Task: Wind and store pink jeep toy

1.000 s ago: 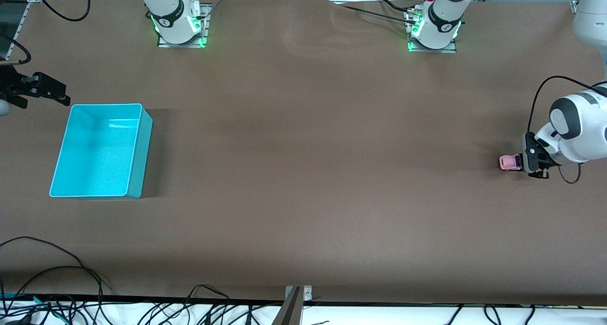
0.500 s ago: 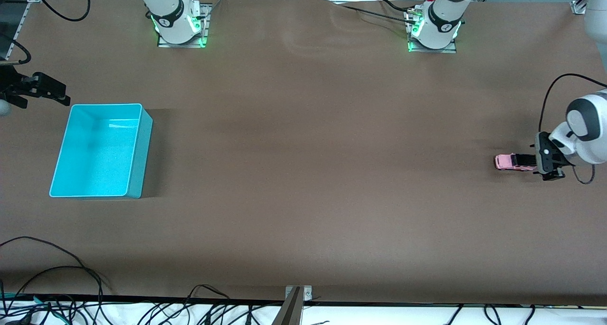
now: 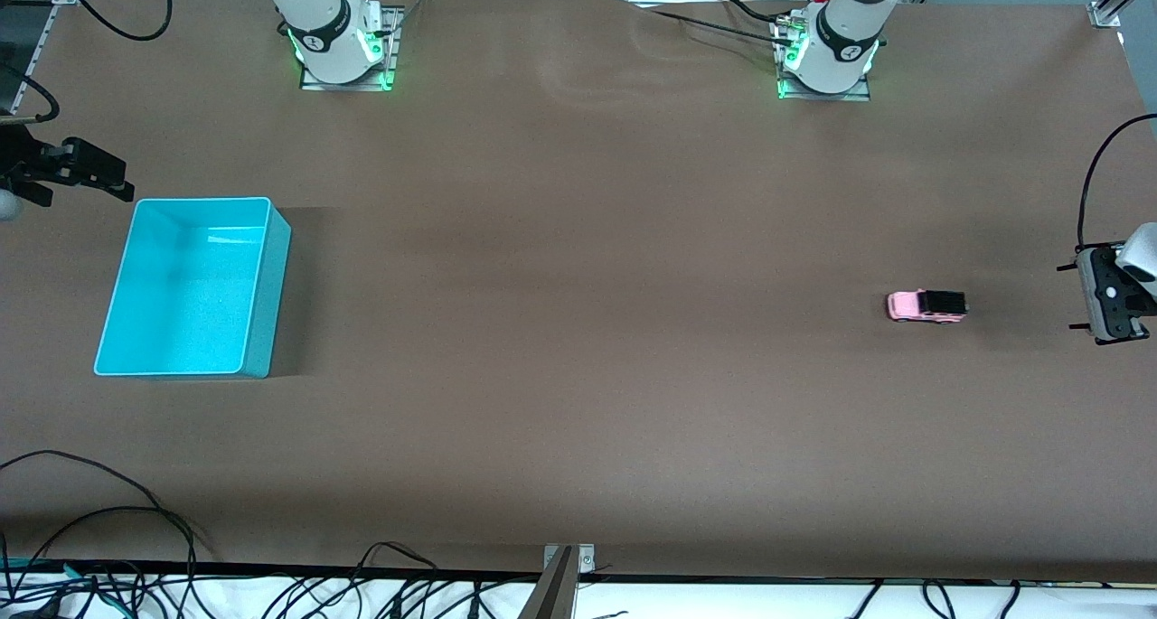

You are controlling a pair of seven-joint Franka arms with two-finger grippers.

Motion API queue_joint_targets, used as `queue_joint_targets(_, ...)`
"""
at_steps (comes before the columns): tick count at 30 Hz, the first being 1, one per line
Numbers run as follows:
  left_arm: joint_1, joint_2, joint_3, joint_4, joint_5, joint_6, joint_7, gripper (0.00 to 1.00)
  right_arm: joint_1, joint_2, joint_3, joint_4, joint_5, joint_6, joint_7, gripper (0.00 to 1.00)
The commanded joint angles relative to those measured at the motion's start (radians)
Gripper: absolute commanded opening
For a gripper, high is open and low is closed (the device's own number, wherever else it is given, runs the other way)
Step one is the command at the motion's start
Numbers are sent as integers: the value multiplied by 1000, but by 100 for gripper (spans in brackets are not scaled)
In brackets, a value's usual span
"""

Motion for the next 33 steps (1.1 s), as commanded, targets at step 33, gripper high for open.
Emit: queue_joint_targets(33,-88,-76,-259,377,-2,-534,-831,100,2,6,1,24,-6,-7,11,100)
